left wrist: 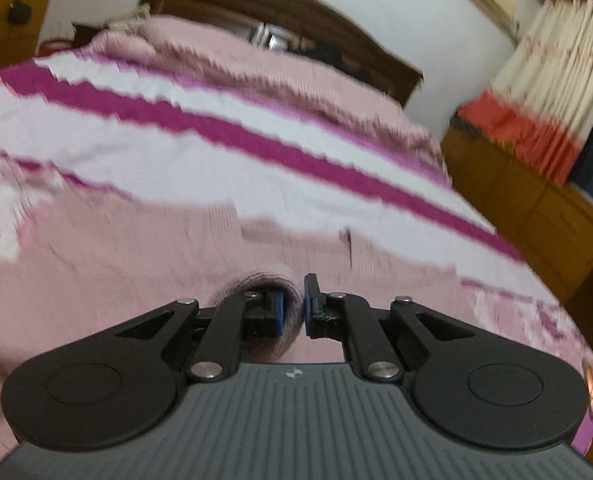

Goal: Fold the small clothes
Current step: 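Carry the sleeve with the left tool across the front and open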

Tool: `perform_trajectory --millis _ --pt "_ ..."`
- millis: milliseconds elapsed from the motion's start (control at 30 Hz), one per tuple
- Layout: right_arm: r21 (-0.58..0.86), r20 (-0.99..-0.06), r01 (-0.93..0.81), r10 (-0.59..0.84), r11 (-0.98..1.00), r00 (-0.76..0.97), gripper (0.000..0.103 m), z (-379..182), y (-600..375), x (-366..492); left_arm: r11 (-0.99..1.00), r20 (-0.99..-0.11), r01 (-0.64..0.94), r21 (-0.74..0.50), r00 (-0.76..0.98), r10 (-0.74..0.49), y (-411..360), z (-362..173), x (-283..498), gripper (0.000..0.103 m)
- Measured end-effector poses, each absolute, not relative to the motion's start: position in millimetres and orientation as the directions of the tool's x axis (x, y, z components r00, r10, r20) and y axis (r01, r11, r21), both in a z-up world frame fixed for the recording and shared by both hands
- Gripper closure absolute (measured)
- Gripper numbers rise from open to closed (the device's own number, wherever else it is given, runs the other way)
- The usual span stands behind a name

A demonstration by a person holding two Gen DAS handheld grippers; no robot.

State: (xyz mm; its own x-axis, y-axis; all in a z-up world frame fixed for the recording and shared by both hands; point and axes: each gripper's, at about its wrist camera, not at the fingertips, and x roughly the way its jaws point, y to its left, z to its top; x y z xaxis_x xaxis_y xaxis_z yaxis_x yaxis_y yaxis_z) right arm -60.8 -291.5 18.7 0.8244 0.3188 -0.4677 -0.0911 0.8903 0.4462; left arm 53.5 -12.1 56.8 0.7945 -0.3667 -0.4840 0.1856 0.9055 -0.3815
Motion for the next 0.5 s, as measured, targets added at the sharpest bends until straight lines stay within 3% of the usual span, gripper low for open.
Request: perform_trajectory --millis 233,500 --pt "0.457 -0.464 -0.093 0.326 0.885 0.824 0.032 17.6 -292.5 -60.8 0.900 -0.595 0.175 -0.400 0.697 -0.400 -24.6 6.3 71.0 0.091" --pt "0.454 -0.468 -0.093 0.326 0.886 0.822 0.032 18.3 -292.3 -60.4 0.889 -0.645 0.150 -0.432 0.637 -0.421 -11.3 22.3 64.7 0.080"
